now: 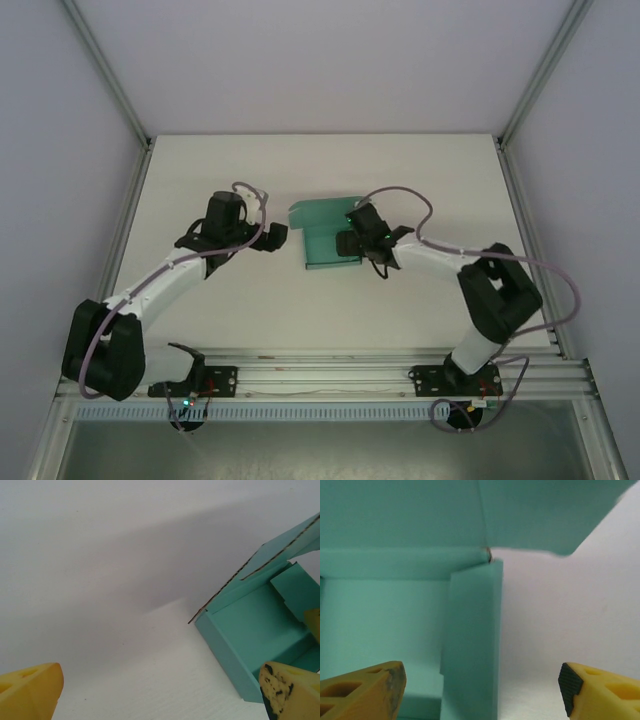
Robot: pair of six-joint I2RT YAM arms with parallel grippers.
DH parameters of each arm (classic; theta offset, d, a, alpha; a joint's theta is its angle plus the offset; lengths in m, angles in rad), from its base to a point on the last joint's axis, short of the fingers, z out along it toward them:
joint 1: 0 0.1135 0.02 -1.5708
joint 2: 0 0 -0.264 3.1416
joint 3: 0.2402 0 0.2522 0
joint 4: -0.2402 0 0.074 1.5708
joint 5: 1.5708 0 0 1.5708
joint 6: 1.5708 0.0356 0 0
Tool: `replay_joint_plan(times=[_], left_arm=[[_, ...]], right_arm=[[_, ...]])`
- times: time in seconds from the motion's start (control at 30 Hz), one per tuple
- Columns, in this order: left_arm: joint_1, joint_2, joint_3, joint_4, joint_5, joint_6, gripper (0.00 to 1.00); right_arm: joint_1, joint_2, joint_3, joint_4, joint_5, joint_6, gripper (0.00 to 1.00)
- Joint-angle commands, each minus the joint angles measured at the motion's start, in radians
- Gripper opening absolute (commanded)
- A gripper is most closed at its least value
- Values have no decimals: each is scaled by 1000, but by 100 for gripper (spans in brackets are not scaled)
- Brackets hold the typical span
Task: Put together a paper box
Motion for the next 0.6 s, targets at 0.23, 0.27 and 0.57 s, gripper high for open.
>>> replay_joint_plan(times=[0.23,0.27,0.57], left_arm=[[-11,78,23,43,17,19,100],[-11,86,29,42,19,20,100],[-11,117,52,48,18,6,100]], right_arm=[[-31,124,92,2,-17,-4,43],[-31,127,92,5,-14,1,34],[-32,133,91,-39,0,-2,0]])
